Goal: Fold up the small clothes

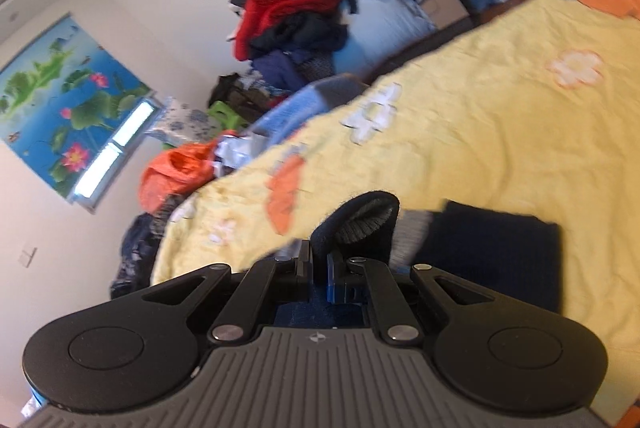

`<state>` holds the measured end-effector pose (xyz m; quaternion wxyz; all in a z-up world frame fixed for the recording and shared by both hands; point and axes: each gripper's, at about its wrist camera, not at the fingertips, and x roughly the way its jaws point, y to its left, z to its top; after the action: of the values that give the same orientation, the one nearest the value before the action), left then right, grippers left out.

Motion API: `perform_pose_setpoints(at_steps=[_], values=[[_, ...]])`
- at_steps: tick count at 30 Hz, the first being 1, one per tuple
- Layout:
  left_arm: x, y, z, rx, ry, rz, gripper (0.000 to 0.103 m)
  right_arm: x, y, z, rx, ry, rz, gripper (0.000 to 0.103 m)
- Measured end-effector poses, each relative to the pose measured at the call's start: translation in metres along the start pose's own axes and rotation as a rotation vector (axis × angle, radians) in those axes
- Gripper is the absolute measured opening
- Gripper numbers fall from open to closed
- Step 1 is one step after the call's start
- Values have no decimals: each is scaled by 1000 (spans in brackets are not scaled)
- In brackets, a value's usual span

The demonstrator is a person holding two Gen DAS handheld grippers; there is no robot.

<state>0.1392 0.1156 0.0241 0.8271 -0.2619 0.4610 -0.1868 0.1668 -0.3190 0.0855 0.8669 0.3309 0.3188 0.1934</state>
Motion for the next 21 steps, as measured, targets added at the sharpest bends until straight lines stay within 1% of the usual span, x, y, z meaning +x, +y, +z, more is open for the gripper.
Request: perform_pose_setpoints(at_steps=[1, 2, 3, 4, 5, 6, 7, 8, 9, 10, 11, 12, 13, 14, 15, 16, 18, 19, 21], values=[[5, 3, 1, -9, -15, 14, 34, -3, 7, 4, -1, -11, 18, 12], [8, 7, 3, -15, -44, 30, 44, -6, 14, 7, -2, -22, 29, 12], [10, 12, 4, -39, -62, 34, 49, -10, 19, 10, -8, -36, 34, 12], [9, 22, 6, -89, -63, 5, 52, -15, 22, 14, -13, -51, 38, 12], [5, 30, 7, -125, -76, -41, 52, -18, 24, 17, -19, -60, 39, 12], [-4, 36, 7, -139, -117, -51, 52, -21, 25, 21, -30, -59, 30, 12], [-17, 43, 8, -158, -174, -36, 52, -21, 25, 23, -43, -54, 15, 12], [-29, 51, 10, -194, -228, -52, 52, -21, 21, 22, -50, -48, 0, 12], [-39, 59, 12, -230, -272, -92, 52, -21, 17, 20, -51, -39, -8, 12], [-43, 65, 18, -252, -284, -132, 58, -21, 12, 17, -48, -26, -13, 12], [-40, 67, 28, -260, -259, -182, 60, -20, 6, 13, -43, -19, -21, 12], [-36, 67, 36, -268, -238, -217, 60, -19, 0, 8, -35, -14, -29, 12], [-32, 63, 43, -262, -229, -215, 62, -18, -6, 4, -22, -6, -34, 12], [-26, 55, 53, -226, -211, -167, 77, -17, -13, -2, -7, 2, -33, 12], [-20, 46, 61, -179, -195, -93, 84, -17, -18, -8, 4, 0, -37, 13], [-13, 38, 67, -135, -189, -17, 92, -18, -23, -13, 7, 2, -47, 16], [6, 24, 79, -30, -150, 152, 93, -18, -33, -23, 26, 17, -57, 16], [16, 20, 82, 14, -133, 210, 93, -18, -38, -27, 33, 19, -57, 16], [34, 15, 82, 109, -99, 266, 92, -16, -43, -35, 29, 33, -64, 16]])
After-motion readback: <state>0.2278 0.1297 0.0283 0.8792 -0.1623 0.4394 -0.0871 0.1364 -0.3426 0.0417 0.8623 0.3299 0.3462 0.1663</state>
